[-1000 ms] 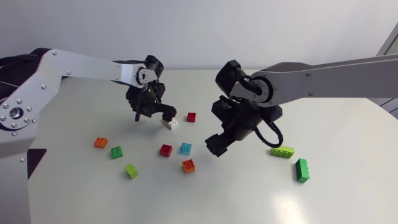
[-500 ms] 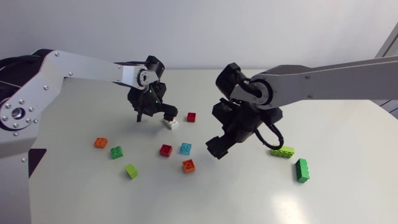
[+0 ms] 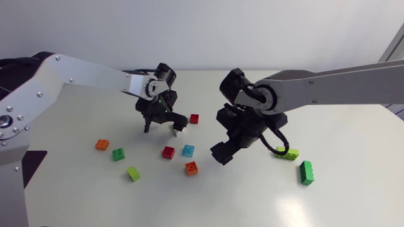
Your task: Sort duplo bricks by size, large to the right and small to the left
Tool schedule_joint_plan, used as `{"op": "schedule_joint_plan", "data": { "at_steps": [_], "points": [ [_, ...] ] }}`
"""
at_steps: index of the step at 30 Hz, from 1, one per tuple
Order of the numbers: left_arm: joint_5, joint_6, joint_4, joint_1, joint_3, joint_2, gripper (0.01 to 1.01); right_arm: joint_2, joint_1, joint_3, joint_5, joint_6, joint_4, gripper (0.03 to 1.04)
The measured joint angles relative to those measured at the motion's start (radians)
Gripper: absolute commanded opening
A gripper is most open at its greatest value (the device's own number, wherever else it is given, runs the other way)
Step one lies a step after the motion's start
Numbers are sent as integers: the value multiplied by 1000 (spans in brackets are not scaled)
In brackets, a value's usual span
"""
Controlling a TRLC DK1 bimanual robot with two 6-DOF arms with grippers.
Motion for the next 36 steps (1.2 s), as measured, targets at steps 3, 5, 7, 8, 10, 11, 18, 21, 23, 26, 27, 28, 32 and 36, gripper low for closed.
{"op": "schedule_joint_plan", "data": {
  "at_steps": [3, 5, 7, 8, 10, 11, 18, 21, 23, 26, 27, 28, 32, 36],
  "points": [
    [1, 0, 1, -9, -81, -53, 956, -8, 0, -3, 0, 0, 0, 951],
    [1, 0, -6, -12, -146, -91, 956, -13, 2, -4, 0, 0, 0, 951],
    [3, 0, -10, -16, -207, -129, 956, -23, 8, -4, 0, 1, 0, 951],
    [3, 0, -14, -17, -235, -150, 956, -28, 13, -4, 0, 3, 0, 951],
    [3, 0, -24, -21, -277, -205, 956, -39, 21, -4, 0, 4, -1, 951],
    [3, 0, -27, -24, -293, -237, 956, -43, 25, -4, 0, 4, -1, 951],
    [10, 1, -28, -23, -278, -346, 956, -50, 33, -4, 0, 7, -3, 951],
    [10, -1, -40, -10, -230, -320, 956, -50, 33, -4, 0, 7, -3, 951],
    [10, -13, -43, -10, -191, -290, 956, -50, 33, -4, 0, 7, -3, 951],
    [10, -23, -43, -27, -131, -228, 956, -50, 33, -4, 0, 7, -3, 951],
    [10, -26, -43, -33, -111, -204, 956, -50, 33, -4, 0, 7, -3, 951],
    [10, -27, -43, -38, -95, -183, 956, -50, 32, -4, 1, 7, -3, 951],
    [10, -38, -43, -40, -39, -113, 956, -50, 25, -4, 1, 7, -3, 951],
    [10, -45, -43, -5, 20, -53, 956, -50, 11, -4, 1, 7, -2, 951]
  ]
}}
